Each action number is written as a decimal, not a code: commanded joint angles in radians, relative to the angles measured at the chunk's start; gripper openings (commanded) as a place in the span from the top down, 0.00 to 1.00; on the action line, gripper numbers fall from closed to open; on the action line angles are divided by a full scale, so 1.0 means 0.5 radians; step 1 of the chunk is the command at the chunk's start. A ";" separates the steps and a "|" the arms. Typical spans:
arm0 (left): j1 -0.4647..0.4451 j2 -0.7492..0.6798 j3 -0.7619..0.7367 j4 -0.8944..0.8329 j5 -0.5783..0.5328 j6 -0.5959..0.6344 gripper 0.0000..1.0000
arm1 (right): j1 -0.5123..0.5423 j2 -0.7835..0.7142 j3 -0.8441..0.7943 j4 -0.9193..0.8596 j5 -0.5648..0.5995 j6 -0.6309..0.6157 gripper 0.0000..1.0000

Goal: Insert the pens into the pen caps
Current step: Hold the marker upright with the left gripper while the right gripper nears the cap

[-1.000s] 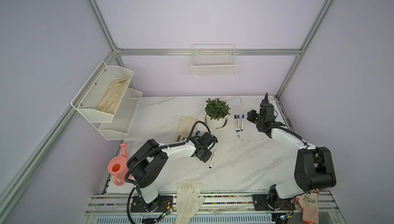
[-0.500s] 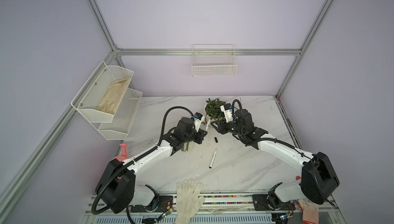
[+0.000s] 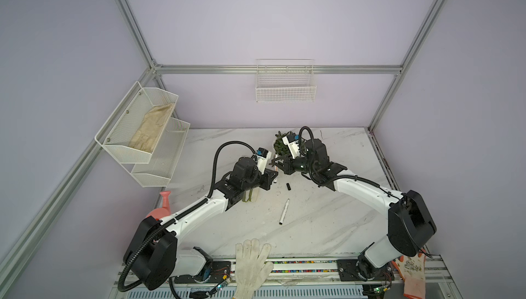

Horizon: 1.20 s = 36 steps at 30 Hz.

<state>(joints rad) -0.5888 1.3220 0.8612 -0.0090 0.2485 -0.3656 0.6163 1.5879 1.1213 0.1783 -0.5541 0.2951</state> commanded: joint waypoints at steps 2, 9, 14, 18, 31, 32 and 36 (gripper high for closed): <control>0.013 -0.088 -0.075 0.130 -0.029 -0.041 0.88 | -0.008 0.049 0.028 0.057 -0.121 -0.035 1.00; 0.047 -0.034 -0.066 0.137 -0.084 -0.051 0.51 | -0.008 0.059 0.064 0.047 -0.247 -0.050 1.00; 0.052 0.028 -0.027 0.164 0.005 -0.041 0.55 | -0.008 0.060 0.086 0.024 -0.267 -0.050 1.00; 0.052 0.082 0.009 0.167 0.129 -0.036 0.57 | -0.011 0.060 0.089 0.032 -0.283 -0.042 1.00; 0.118 -0.029 -0.087 0.250 0.129 -0.163 1.00 | -0.037 0.105 0.124 -0.083 -0.178 -0.056 0.90; 0.140 -0.043 -0.114 0.237 0.045 -0.224 1.00 | -0.030 0.136 0.148 -0.140 -0.164 -0.078 0.81; 0.265 -0.102 -0.206 0.066 -0.402 -0.455 1.00 | 0.026 0.300 0.236 -0.375 -0.052 -0.178 0.61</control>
<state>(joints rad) -0.5137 1.3190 0.8143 0.0528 0.2344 -0.4854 0.6212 1.6787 1.2205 0.1295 -0.6537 0.2569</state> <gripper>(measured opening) 0.133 0.372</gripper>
